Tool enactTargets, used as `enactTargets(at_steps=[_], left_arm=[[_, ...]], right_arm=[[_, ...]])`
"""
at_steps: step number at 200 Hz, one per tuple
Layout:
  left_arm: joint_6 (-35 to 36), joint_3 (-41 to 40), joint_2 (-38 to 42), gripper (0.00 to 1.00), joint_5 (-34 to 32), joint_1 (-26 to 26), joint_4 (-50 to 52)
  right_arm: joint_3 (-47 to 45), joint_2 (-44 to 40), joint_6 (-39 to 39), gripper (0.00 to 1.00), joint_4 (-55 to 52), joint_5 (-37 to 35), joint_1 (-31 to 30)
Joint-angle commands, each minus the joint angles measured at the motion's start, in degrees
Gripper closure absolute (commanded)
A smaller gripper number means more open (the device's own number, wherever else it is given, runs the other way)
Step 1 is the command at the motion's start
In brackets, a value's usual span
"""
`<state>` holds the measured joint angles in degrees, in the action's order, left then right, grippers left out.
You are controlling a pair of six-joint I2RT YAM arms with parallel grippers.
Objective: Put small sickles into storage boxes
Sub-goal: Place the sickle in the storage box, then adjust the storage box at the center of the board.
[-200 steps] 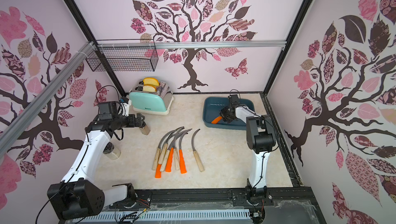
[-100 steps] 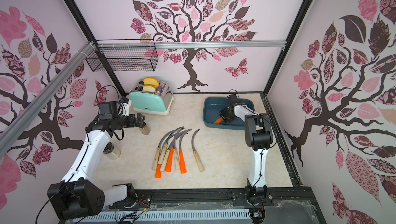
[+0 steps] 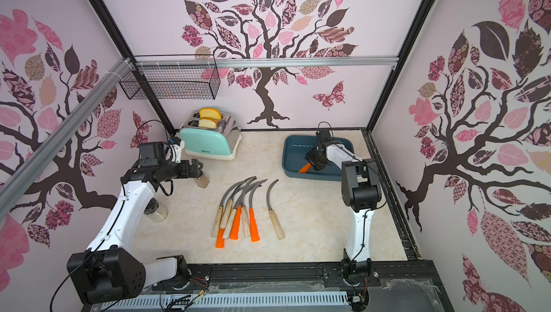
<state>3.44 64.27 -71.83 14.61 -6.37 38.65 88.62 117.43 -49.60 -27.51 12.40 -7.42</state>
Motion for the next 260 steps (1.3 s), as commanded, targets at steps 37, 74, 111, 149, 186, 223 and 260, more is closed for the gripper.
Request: enactTargets(at_steps=[37,74,111,149,186,223,260], left_arm=[[1.2,0.6,-0.4,0.02,1.3,0.3,-0.5],[2.3,2.5,-3.3,0.02,3.8,0.6,-0.7],[2.7,2.5,-4.5,0.02,5.6,0.7,-0.8],[3.1,0.6,-3.0,0.02,5.8,0.7,-1.6],[3.6,-0.6,-1.9,0.02,5.6,0.7,-1.8],[3.4,-0.9,-1.9,0.02,5.3,0.7,-2.3],[3.8,-0.8,-1.8,0.02,5.2,0.7,-2.1]], right_arm=[[6.0,-12.4,7.1,0.52,-9.2,-2.6,1.3],[7.4,-17.8,11.6,0.51,-20.3,-0.3,3.0],[-0.5,-22.9,11.0,0.5,-22.2,3.9,3.7],[-8.6,-23.8,10.8,0.49,-21.5,6.3,3.6],[-13.9,-23.3,9.1,0.49,-18.7,7.3,3.7],[-15.9,-21.8,7.4,0.49,-15.1,6.7,3.7],[-16.1,-19.1,5.0,0.49,-11.8,6.8,3.7]])
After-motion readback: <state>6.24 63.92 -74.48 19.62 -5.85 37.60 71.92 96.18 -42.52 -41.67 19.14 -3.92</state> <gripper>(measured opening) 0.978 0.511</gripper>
